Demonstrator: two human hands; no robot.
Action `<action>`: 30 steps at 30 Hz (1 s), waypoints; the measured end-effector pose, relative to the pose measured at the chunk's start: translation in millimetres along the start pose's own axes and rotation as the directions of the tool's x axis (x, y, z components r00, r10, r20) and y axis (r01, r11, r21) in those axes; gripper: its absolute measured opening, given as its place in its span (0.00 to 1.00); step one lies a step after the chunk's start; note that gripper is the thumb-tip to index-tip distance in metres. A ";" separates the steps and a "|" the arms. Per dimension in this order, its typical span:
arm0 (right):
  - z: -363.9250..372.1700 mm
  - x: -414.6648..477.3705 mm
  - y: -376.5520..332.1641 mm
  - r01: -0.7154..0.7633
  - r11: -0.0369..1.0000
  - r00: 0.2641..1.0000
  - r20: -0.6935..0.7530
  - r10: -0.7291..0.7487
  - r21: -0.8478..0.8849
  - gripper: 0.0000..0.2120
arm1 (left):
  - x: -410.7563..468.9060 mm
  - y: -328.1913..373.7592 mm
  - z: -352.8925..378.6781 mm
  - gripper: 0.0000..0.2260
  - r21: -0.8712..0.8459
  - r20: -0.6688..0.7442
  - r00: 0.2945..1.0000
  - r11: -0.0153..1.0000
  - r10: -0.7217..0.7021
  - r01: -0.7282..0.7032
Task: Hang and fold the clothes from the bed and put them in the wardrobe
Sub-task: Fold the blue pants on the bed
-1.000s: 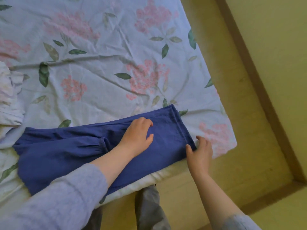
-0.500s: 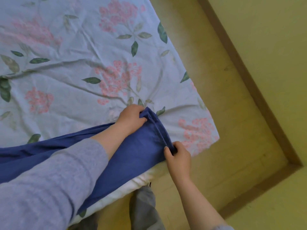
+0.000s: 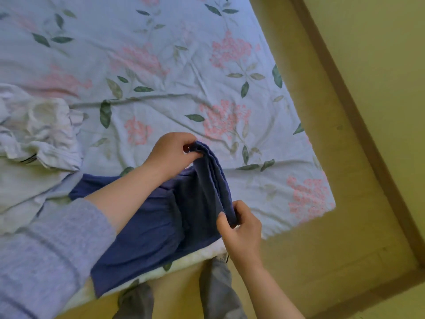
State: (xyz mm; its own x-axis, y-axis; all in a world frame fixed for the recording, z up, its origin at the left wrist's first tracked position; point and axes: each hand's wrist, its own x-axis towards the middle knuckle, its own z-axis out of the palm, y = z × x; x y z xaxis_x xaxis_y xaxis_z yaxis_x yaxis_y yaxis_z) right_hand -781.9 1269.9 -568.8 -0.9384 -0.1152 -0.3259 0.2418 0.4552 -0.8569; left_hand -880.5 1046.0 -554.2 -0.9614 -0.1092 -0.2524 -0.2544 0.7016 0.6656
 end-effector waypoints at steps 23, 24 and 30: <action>234.9 -105.6 -61.5 0.379 0.829 0.701 0.712 0.033 -0.411 0.05 | -206.2 -239.2 -86.9 0.18 -0.593 -0.128 0.708 0.626 -0.694 0.507; 240.9 -107.3 -58.5 0.366 0.834 0.677 0.733 0.066 -0.413 0.07 | -210.0 -248.2 -82.6 0.17 -0.604 -0.164 0.675 0.614 -0.719 0.508; 235.4 -104.5 -35.7 0.269 0.856 0.808 0.587 0.049 -0.442 0.06 | -242.6 -278.0 -34.4 0.20 -0.570 -0.160 0.573 0.549 -0.804 0.611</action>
State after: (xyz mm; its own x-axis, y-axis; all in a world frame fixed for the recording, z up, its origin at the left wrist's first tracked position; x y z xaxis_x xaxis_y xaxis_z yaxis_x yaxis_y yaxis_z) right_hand -634.3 1057.8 -598.1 -0.6017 -0.5891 -0.5394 -0.1549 0.7485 -0.6448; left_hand -580.1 853.2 -653.9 -0.3631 -0.7393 -0.5671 -0.7867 -0.0830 0.6118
